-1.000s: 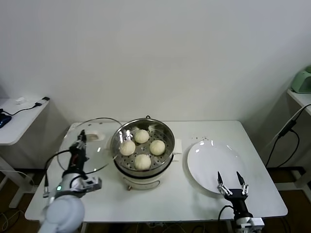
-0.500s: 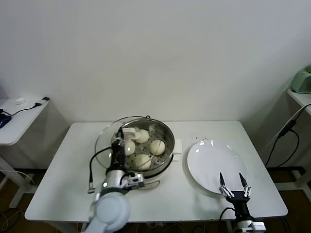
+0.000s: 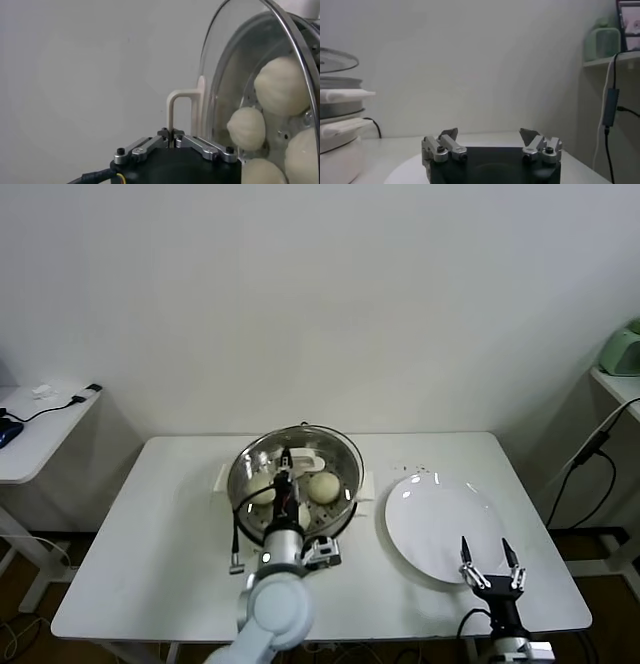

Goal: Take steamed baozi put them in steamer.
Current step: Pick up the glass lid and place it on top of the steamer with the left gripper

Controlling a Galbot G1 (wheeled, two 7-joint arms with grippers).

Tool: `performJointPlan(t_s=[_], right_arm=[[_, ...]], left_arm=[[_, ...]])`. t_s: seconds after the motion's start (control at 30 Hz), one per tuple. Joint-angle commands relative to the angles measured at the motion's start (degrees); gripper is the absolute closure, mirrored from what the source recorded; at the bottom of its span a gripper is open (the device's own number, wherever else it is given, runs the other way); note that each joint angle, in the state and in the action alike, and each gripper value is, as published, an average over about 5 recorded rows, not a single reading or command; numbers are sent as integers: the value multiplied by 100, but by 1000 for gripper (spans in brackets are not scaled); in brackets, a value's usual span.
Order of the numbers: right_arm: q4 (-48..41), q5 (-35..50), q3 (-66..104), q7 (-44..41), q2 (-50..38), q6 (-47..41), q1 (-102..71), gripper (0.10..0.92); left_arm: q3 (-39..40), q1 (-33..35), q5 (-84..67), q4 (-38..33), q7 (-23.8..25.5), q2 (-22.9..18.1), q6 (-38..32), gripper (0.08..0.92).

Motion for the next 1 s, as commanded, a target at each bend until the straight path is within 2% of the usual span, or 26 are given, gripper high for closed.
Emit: performJointPlan(t_s=[0.03,0.7,0.8,1.0], right_arm=[[-60,-5,9,76,15,149,63,202],[-97,-114,-31,98,43,265,155,202],[-73,-98,-34,79,24,220,147,203],[-22,-80,-55,67,15,105,140,202]], left_arm=[[12,-128,216,522,-62,-119,58,868],[-67,-79,158,505,-130,-68,-25,866],[-11,-58,2,275,-83,-12,-56,829],[60,82,-269,-371,62,155,-67,665]])
